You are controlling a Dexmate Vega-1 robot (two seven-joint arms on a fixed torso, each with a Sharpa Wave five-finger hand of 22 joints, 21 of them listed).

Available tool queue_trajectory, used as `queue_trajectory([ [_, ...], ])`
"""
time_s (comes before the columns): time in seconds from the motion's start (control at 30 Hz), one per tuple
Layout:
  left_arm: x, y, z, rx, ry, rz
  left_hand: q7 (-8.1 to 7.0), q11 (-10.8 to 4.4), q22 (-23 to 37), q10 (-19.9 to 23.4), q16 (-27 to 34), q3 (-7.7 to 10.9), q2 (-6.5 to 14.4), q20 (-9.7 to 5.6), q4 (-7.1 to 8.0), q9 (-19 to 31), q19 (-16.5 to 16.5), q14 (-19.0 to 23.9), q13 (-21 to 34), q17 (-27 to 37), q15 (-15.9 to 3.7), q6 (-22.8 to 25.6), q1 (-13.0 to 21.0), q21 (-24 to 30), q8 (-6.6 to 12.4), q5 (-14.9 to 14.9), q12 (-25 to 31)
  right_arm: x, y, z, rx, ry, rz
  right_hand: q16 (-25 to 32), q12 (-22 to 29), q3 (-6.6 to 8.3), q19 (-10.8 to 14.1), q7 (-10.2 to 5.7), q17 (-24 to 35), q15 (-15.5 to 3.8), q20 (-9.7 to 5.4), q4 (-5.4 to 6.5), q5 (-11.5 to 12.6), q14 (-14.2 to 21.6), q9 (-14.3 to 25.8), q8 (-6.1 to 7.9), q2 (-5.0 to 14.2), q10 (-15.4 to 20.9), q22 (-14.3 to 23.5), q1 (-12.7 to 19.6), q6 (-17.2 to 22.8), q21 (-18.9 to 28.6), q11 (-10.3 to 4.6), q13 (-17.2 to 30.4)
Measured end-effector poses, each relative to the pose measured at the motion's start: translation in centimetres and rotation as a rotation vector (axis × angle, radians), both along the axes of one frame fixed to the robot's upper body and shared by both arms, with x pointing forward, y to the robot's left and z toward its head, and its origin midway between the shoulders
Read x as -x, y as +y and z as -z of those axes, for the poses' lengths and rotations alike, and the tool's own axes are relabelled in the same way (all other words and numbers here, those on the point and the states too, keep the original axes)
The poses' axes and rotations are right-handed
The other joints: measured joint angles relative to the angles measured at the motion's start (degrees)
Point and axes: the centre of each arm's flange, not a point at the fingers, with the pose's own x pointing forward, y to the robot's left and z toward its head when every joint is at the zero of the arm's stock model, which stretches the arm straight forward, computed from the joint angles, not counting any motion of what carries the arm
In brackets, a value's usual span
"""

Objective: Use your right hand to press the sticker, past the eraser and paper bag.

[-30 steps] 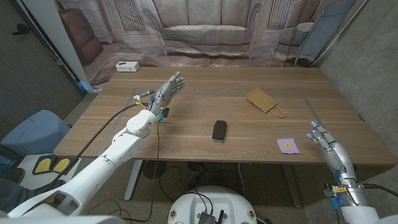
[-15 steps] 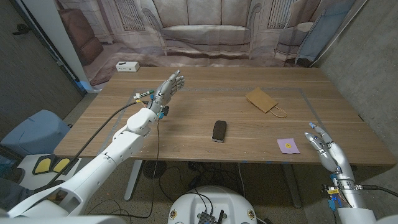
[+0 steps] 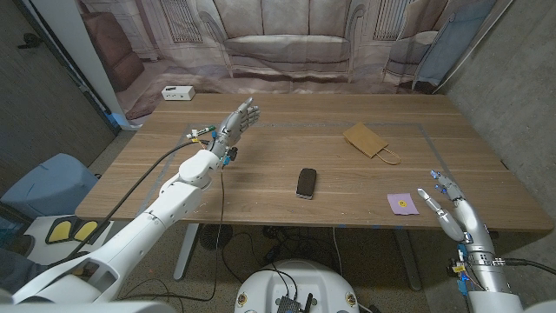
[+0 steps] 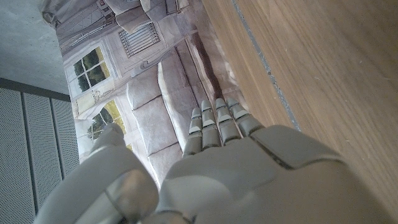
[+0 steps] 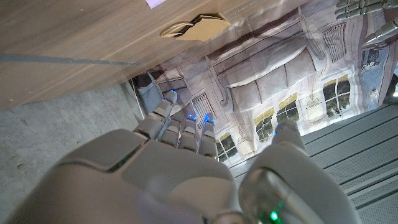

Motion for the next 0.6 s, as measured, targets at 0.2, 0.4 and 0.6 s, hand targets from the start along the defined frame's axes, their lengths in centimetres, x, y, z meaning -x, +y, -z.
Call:
queue_trajectory([
  [0.2,0.0,0.0,-0.1,-0.003,-0.005,-0.004,0.0,0.0,0.0,0.0,0.0,0.25,0.01,0.0,-0.25,0.0,0.0,-0.21,0.0,0.0,0.2,0.0,0.01,0.0,0.0,0.0,-0.1,0.1,0.3,-0.1,0.055,-0.003,0.059,0.0,0.0,0.0,0.0,-0.73,0.0,-0.31,0.0,0.0,0.23,-0.31,0.0,0.0,-0.37,-0.12,0.0,-0.19,-0.08,0.0,-0.13,0.0],
  [0.4,0.3,0.1,0.0,0.003,-0.011,-0.007,0.0,0.0,0.0,0.0,0.0,0.25,0.61,0.0,-0.25,0.0,0.0,-0.21,0.0,0.0,0.2,0.0,0.0,0.0,0.0,0.0,-0.35,0.1,1.1,-0.4,0.131,-0.006,0.11,0.0,0.0,-0.22,-0.41,-0.73,0.01,-0.42,0.01,-0.21,0.23,-0.83,0.01,0.0,-0.37,-0.78,0.0,-0.19,-0.08,0.0,0.53,0.01],
  [0.6,0.5,0.3,0.0,0.01,-0.021,-0.008,-0.22,0.0,0.0,0.0,0.0,0.25,0.61,0.19,-0.25,-0.01,-0.2,-0.21,0.0,0.0,0.2,-0.23,0.0,0.0,0.0,0.0,-0.35,0.1,1.5,-0.5,0.192,-0.007,0.157,0.0,0.0,-0.22,-0.91,-0.72,0.01,-0.32,-0.1,-0.21,0.22,-0.94,0.01,0.0,-0.4,-0.83,0.0,-0.22,-0.08,0.0,0.59,0.01],
])
